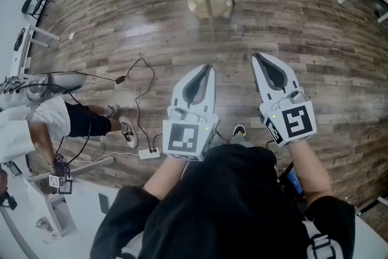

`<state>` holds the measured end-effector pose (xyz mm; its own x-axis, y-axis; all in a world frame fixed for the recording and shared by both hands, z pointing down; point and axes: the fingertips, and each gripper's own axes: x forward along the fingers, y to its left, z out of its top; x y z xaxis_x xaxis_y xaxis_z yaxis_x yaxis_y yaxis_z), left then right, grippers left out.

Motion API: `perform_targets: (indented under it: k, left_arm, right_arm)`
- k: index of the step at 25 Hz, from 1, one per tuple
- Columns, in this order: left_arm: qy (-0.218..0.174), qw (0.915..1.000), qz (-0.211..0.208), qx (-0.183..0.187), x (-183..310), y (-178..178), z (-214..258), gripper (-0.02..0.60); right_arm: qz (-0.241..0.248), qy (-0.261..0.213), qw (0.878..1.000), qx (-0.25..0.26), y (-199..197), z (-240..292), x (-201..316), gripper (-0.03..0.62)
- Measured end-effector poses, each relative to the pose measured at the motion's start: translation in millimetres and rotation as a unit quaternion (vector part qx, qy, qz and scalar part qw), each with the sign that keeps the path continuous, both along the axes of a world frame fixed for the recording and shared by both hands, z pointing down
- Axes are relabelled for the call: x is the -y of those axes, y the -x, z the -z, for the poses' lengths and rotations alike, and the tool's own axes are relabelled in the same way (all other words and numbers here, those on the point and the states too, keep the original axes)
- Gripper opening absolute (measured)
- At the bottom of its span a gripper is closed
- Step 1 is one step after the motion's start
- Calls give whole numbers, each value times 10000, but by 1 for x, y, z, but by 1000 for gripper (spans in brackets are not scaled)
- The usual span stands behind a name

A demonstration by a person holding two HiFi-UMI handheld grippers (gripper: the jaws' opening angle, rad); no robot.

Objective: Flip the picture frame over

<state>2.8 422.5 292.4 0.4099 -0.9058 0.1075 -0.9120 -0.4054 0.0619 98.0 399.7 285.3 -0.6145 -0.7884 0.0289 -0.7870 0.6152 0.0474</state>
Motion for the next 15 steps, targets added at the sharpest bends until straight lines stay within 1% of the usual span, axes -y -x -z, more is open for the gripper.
perform_targets:
  k: [2,6,10,15]
  left_arm:
    - [-26,10000,-30,35,-4,2,-1,34]
    - [10,10000,-14,-51,-7,4,1,35]
    - [-34,10000,-60,-26,-9,4,4,34]
    - [-61,9999,-122,-48,-14,14,6,34]
  right_arm:
    - [-7,-22,10000,-13,2,1,-3,18]
    - [25,-67,10000,-32,5,3,-9,18]
    - [11,-81,10000,-32,5,4,-12,20]
    - [-38,-52,10000,47,15,6,-16,20]
